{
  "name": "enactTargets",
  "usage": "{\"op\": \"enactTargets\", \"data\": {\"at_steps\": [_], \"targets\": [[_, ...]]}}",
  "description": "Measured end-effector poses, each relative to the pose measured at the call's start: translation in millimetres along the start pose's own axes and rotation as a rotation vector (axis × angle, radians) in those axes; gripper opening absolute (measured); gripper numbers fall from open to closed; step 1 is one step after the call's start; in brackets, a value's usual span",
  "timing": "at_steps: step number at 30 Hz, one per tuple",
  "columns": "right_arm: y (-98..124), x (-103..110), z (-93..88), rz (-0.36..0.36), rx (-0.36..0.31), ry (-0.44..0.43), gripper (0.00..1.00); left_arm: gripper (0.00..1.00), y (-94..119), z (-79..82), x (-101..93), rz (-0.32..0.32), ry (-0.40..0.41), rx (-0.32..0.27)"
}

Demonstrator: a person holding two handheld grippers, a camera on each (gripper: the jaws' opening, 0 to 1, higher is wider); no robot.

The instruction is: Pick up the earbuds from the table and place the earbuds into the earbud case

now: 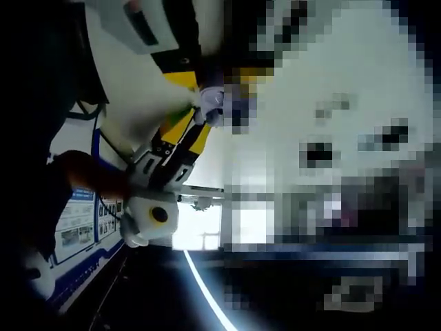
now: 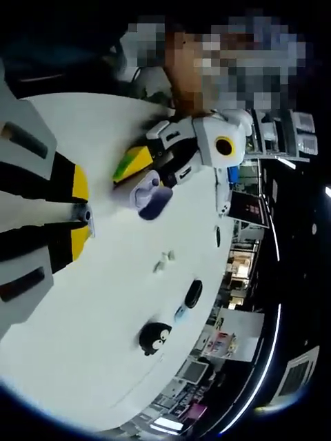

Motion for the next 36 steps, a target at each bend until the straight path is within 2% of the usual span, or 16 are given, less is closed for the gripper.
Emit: {"op": "enactTargets", "data": {"at_steps": [10, 14, 19, 25, 30, 36], "targets": [[2, 3, 1.7, 0.030, -0.045, -0.064, 0.11, 0.19, 0, 0.1, -0.2, 0.000, -0.001, 0.000], [8, 6, 8.0, 0.060, -0.095, -0.118, 0.11, 0.19, 0, 0.1, -0.4, 0.001, -0.006, 0.000], [15, 13, 17.3, 0.083, -0.131, -0.148, 0.10, 0.19, 0, 0.1, -0.5, 0.002, -0.011, 0.001], [21, 31, 36.8, 0.142, -0.202, -0.181, 0.10, 0.19, 0, 0.2, -0.6, 0.006, -0.020, 0.001], [24, 47, 55.6, 0.225, -0.270, -0.240, 0.10, 0.19, 0, 0.3, -0.8, 0.008, -0.028, 0.000], [12, 54, 62.0, 0.328, -0.280, -0.348, 0.10, 0.19, 0, 0.6, -2.4, 0.012, -0.050, -0.001]]}}
Point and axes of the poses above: the point that each gripper's makers call its tool centre point, and the gripper's own axes: y roughly backward along the fingers, x roughly to its left, z roughly out of its top, the point moved 3 cm from there along y, roughly backward along the fingers, and after that the axes turned 9 degrees about x, right-handed, at the moved point
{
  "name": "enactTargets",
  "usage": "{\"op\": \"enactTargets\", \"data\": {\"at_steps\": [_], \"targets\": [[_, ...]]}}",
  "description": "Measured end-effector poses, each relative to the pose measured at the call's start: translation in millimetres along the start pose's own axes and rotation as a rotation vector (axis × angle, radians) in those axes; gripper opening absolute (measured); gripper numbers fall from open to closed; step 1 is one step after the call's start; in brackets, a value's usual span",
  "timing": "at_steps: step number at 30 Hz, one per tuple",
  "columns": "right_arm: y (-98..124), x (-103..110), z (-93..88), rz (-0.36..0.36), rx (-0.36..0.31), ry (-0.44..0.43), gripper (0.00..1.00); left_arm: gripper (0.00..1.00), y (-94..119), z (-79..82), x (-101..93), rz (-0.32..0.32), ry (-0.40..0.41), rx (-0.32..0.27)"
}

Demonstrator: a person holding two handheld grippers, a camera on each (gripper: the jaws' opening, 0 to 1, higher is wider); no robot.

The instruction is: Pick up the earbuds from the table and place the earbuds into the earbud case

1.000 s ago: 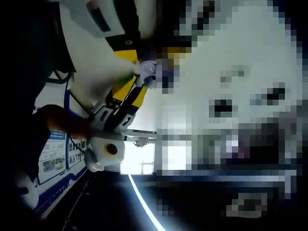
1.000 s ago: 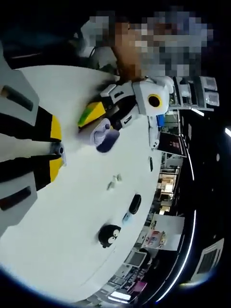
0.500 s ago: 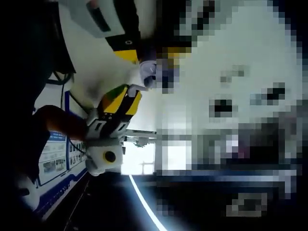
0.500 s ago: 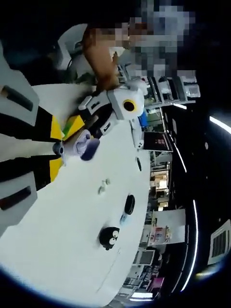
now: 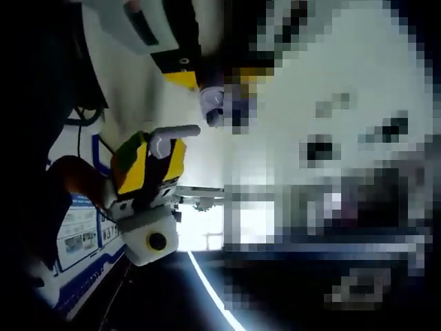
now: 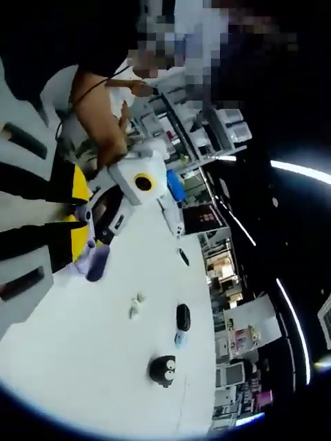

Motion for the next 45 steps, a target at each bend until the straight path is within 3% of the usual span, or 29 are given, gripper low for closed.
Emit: {"op": "enactTargets", "data": {"at_steps": [4, 8, 15, 23, 36, 45], "targets": [[-9, -5, -2.6, 0.018, 0.001, -0.059, 0.10, 0.19, 0, 0.2, -1.6, 0.002, -0.020, -0.002], [-13, -9, -2.8, 0.063, -0.020, -0.189, 0.10, 0.19, 0, 0.3, -1.9, 0.003, -0.030, -0.003], [-13, -16, -3.2, 0.076, -0.033, -0.263, 0.10, 0.19, 0, 0.2, -2.6, 0.004, -0.042, -0.005], [-15, -16, 0.1, 0.153, -0.057, -0.408, 0.10, 0.19, 0, 0.0, -3.3, 0.003, -0.047, -0.006], [-15, -21, -3.5, 0.225, -0.076, -0.571, 0.10, 0.19, 0, -0.3, -2.5, 0.005, -0.048, -0.006], [-16, -21, -5.3, 0.346, -0.079, -0.787, 0.10, 0.19, 1, -0.5, -1.9, 0.004, -0.050, -0.006]]}}
Point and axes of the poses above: the point that each gripper's makers call its tool centre point, and the gripper's own axes: y roughly backward along the fingers, x roughly to its left, z roughly out of its top, the point moved 3 cm from there along y, roughly backward along the fingers, and after that the axes turned 9 degrees about x, right-handed, at the moved point
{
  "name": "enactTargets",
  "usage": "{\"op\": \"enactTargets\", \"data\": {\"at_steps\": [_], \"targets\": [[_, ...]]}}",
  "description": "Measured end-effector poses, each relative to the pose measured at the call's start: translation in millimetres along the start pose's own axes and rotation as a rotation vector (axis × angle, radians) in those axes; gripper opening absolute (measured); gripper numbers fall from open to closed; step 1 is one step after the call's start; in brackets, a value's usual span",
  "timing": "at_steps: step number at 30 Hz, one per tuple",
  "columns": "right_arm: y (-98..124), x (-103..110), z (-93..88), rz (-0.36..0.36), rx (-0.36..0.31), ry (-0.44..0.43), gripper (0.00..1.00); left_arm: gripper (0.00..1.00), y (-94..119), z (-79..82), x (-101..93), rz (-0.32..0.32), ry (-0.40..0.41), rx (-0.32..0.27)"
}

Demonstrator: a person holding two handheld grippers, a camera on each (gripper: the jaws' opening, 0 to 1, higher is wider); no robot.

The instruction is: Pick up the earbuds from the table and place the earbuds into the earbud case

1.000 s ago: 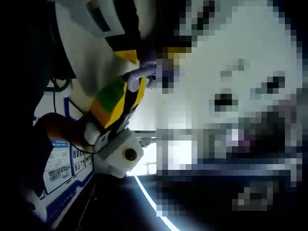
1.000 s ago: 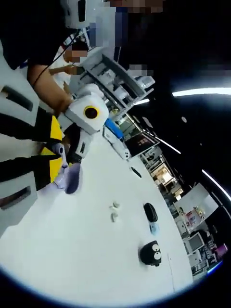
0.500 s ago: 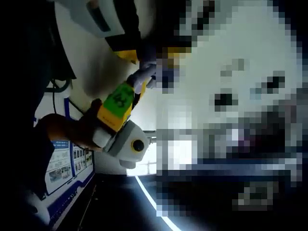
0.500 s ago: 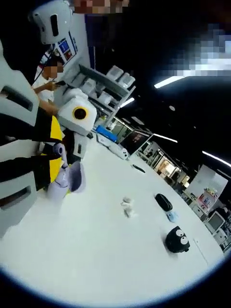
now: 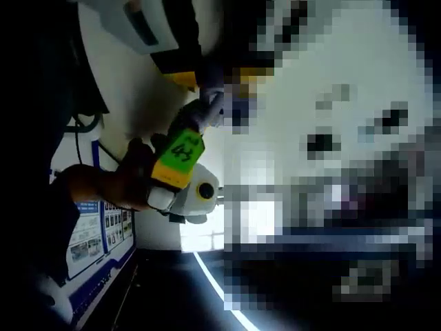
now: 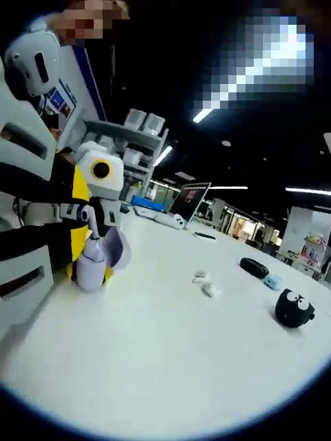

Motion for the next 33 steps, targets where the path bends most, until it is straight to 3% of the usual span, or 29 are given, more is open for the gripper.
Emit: {"op": "enactTargets", "data": {"at_steps": [3, 11, 27, 33], "targets": [[1.4, -1.8, 2.7, 0.032, -0.012, -0.051, 0.10, 0.19, 0.0, 0.0, 0.1, 0.001, -0.001, 0.000], [2.5, -1.5, 5.8, 0.042, -0.014, -0.082, 0.10, 0.19, -0.1, 0.1, 1.0, 0.003, 0.002, 0.000], [2.3, 1.4, 6.3, -0.050, -0.057, -0.074, 0.11, 0.19, 0.0, 0.1, 0.5, 0.005, 0.000, 0.000], [4.8, -0.4, 7.8, -0.081, -0.092, -0.175, 0.11, 0.19, -0.3, 0.3, -0.6, -0.002, -0.004, -0.001]]}}
Point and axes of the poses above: the point that each gripper's makers call its tool centre point, and the gripper's own axes: y roughly backward along the fingers, x roughly to its left, z roughly out of its top, the point moved 3 cm from there along y, roughly backward along the fingers, and after that the axes turned 9 degrees about x, right-handed, at the moved point
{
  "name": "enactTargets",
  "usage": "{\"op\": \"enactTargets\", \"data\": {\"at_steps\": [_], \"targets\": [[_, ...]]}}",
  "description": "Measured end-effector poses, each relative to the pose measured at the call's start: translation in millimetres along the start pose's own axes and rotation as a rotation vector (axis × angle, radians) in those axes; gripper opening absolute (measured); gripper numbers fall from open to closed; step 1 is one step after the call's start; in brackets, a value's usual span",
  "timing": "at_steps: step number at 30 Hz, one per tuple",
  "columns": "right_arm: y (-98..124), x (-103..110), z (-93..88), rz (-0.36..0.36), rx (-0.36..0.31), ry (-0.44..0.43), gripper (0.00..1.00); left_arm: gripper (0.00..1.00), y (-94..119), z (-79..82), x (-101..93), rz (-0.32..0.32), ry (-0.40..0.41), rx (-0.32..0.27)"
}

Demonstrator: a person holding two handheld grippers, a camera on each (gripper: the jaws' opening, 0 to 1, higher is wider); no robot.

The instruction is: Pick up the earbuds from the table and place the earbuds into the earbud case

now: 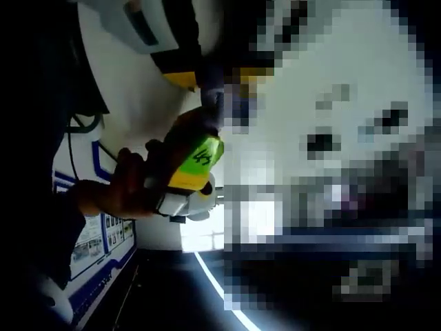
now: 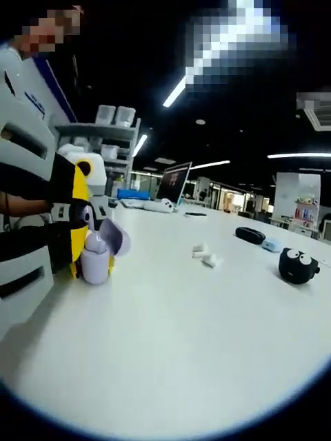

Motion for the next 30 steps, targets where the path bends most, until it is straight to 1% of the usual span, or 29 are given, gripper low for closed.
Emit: {"op": "enactTargets", "data": {"at_steps": [4, 8, 11, 14, 20, 24, 27, 30], "targets": [[0, 2, -0.1, -0.029, 0.012, -0.009, 0.10, 0.19, 0, 0.1, -0.1, 0.001, -0.002, -0.001], [1, 5, 1.4, -0.017, 0.017, -0.025, 0.11, 0.19, 0, 0.2, -0.3, 0.000, -0.001, -0.001], [1, 3, -0.1, -0.036, 0.034, -0.014, 0.12, 0.19, 0, 0.2, -0.5, -0.003, 0.002, -0.001], [2, 2, -0.3, -0.046, 0.039, -0.021, 0.11, 0.19, -1, 0.1, -0.7, -0.003, 0.003, -0.001], [5, 2, -3.5, -0.041, 0.045, -0.023, 0.11, 0.19, -1, -0.2, -0.6, -0.005, 0.007, 0.000], [13, 6, -4.6, -0.023, 0.037, -0.023, 0.11, 0.19, -1, -0.1, -0.7, -0.006, 0.011, 0.001], [20, 10, 0.3, -0.018, 0.014, 0.001, 0.10, 0.19, -1, 0.1, -0.5, -0.006, 0.012, 0.001], [26, 15, 7.9, -0.026, -0.013, 0.063, 0.10, 0.19, -2, 0.2, -0.3, -0.007, 0.014, 0.001]]}}
Point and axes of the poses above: the point that each gripper's makers call its tool centre point, and the gripper's own axes: y roughly backward along the fingers, x roughly to its left, z roughly out of its top, the point moved 3 cm from there along y, roughly backward along the fingers, and after that the axes turned 9 degrees about x, right-handed, at the moved point
